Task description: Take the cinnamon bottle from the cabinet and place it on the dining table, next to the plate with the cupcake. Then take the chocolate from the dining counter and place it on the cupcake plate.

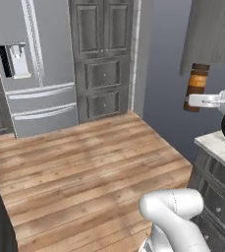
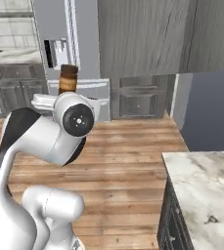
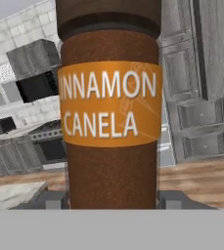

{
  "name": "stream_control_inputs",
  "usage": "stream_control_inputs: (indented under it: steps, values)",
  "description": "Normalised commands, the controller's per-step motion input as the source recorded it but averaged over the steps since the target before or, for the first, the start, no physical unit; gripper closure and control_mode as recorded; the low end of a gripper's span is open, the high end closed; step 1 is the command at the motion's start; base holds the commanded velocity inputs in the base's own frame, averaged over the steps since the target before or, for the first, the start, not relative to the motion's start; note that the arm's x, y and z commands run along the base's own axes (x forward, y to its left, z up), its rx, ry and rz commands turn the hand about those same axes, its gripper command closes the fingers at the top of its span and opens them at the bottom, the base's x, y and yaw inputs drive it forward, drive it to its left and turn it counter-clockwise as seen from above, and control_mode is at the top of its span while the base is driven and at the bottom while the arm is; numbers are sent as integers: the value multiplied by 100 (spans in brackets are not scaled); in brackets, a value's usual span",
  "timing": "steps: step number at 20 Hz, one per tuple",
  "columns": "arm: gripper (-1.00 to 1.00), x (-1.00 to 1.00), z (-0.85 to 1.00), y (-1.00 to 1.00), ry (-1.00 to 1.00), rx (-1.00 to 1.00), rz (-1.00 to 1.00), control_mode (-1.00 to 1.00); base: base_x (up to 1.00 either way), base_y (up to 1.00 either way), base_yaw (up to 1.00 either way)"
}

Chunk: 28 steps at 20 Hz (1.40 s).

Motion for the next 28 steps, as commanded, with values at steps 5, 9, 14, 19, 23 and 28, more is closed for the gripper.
stream_control_inputs:
  steps: [5,9,14,19,23,28]
  values:
    - [100,0,0,0,0,0,0,100,-3,0,100]
    - [100,0,0,0,0,0,0,100,-3,0,100]
    - [100,0,0,0,0,0,0,100,-1,0,100]
    - [100,0,0,0,0,0,0,100,26,4,84]
    - [100,0,0,0,0,0,0,100,80,10,39]
    - [100,0,0,0,0,0,0,100,94,10,17]
